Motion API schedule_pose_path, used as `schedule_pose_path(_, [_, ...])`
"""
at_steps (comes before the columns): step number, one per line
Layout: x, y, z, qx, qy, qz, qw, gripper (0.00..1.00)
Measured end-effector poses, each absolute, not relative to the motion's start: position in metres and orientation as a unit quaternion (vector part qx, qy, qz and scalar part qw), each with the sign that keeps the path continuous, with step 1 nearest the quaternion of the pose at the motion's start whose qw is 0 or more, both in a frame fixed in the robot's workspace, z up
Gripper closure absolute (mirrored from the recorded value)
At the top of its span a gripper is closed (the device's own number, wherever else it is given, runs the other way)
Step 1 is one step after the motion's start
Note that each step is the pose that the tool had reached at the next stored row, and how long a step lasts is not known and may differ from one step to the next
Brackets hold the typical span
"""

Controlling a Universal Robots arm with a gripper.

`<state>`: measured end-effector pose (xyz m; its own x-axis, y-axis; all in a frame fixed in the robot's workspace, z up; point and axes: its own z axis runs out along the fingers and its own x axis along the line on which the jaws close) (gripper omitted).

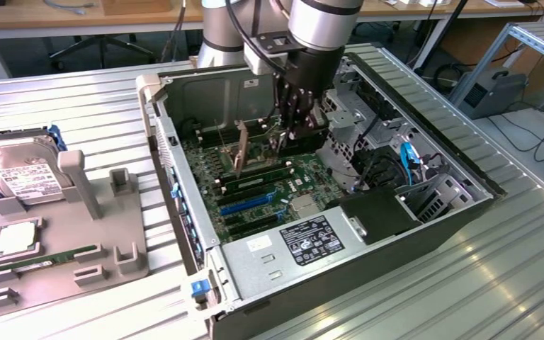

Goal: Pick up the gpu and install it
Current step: 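Insert the gpu into the slot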

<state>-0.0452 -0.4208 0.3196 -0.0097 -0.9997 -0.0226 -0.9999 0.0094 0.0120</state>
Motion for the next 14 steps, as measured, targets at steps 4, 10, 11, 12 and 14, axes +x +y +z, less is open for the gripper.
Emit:
schedule_pose_path(4, [-0.045,-0.422,0.306,-0.704,0.710,0.012,0.004,0.73])
schedule_pose_path(10, [-0.061,-0.425,0.302,-0.704,0.710,0.011,0.003,0.73])
schedule_pose_path(11, [-0.061,-0.425,0.301,-0.704,0.710,0.011,0.003,0.73])
schedule_pose_path(12, [-0.061,-0.425,0.301,-0.704,0.710,0.011,0.003,0.73])
schedule_pose_path(14, [-0.061,-0.425,0.301,-0.704,0.710,0.011,0.003,0.73])
